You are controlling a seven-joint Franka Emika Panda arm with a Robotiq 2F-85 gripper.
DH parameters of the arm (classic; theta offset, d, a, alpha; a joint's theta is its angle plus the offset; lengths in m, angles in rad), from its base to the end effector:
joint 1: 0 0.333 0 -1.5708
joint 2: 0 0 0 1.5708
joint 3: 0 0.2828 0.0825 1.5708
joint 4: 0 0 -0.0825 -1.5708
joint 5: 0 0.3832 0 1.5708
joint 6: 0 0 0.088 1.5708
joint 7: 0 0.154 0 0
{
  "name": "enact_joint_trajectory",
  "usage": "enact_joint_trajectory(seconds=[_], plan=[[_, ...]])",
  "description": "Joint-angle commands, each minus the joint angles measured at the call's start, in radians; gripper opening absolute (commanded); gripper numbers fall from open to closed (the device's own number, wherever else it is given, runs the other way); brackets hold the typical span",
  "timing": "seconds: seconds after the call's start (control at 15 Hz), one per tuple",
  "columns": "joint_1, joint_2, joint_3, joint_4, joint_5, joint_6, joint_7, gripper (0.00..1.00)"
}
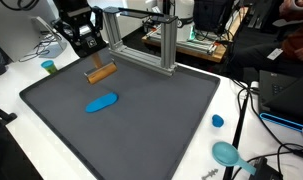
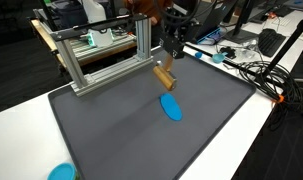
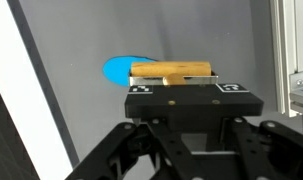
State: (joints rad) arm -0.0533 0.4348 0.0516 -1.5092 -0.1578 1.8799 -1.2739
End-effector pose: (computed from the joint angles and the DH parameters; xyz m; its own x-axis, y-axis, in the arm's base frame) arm 0.6592 -0.0231 0.3338 0.2431 0.9600 -0.1387 0.9681 -0.2490 -0.0266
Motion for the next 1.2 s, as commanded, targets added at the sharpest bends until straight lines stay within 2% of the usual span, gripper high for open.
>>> enact_joint_trajectory(seconds=[0.0, 0.2, 0.47, 0.8, 1.0, 1.07, 1.13], plan=[[-0.012, 0.018, 0.003, -0.011, 0.021, 0.067, -0.008, 0.21], [-0.024, 0.036, 0.000, -0.041, 0.020, 0.178, -0.009, 0.21], [-0.035, 0.053, -0.001, -0.075, 0.016, 0.214, -0.012, 0.21], [-0.026, 0.042, 0.001, -0.145, 0.001, 0.337, 0.010, 0.21], [-0.030, 0.040, 0.004, -0.146, 0.017, 0.284, 0.015, 0.21], [-0.024, 0.075, 0.001, -0.120, 0.001, 0.307, 0.013, 0.46], [-0.024, 0.075, 0.001, -0.122, 0.001, 0.301, 0.014, 0.46]])
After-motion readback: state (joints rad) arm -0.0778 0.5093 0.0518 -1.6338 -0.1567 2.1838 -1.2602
